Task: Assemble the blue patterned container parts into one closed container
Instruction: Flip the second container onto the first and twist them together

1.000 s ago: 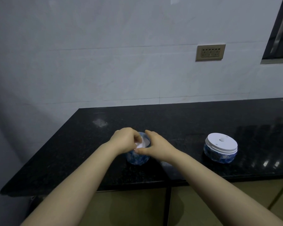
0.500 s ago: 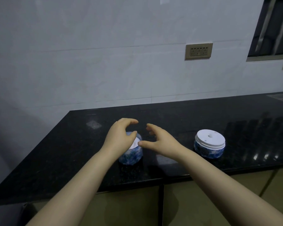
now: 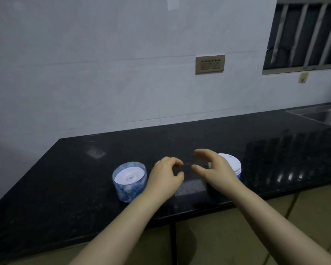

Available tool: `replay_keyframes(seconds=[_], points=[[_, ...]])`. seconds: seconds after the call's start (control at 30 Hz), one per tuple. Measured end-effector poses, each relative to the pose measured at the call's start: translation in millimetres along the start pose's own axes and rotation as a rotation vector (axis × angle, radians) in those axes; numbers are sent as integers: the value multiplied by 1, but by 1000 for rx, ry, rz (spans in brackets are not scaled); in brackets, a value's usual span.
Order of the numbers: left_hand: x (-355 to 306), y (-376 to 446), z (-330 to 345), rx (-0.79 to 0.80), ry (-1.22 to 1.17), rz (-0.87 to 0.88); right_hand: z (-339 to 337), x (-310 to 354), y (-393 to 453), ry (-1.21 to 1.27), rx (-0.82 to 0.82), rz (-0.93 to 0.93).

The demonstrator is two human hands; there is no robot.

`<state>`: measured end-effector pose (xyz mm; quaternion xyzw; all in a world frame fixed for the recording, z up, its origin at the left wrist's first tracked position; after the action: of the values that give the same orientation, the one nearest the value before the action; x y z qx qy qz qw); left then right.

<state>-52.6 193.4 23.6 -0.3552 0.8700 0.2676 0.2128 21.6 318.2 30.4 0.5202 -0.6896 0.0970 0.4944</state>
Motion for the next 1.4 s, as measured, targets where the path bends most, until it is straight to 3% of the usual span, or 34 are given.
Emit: replay_keyframes(seconds=[0.1, 0.23, 0.47, 0.6, 0.73, 0.9, 1.13, 1.4], points=[[-8, 9, 40, 177, 36, -42, -25, -19, -3, 27, -128, 76], [-26, 17, 74, 295, -159, -133, -49, -36, -6, 18, -255, 125], [-44, 15, 97, 364, -311, -193, -48, -72, -9, -59, -180, 353], [-45, 13, 100, 382, -329, -194, -45, -87, -15, 126, -195, 466], [-43, 12, 98, 370, -371, -208, -41, -86, -18, 81, -190, 466], [-37, 15, 78, 293, -475, -314, -35, -60, -14, -62, -145, 318], [-31, 14, 38, 335, -670, -401, -17, 5, -10, -355, -92, -140], [-24, 0, 15, 312, -1106, -596, -3, 59, -17, -378, 42, -433]])
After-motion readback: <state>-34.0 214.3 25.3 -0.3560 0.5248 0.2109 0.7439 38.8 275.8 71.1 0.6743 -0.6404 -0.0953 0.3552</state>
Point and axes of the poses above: each hand's wrist, its own y-axis towards the middle knuckle, its own z-axis out of the palm, x = y × z, the point moved 8 cm from there along y, towards the middle knuckle, and after that the axes turned 5 degrees about y, right-handed, at the moved point
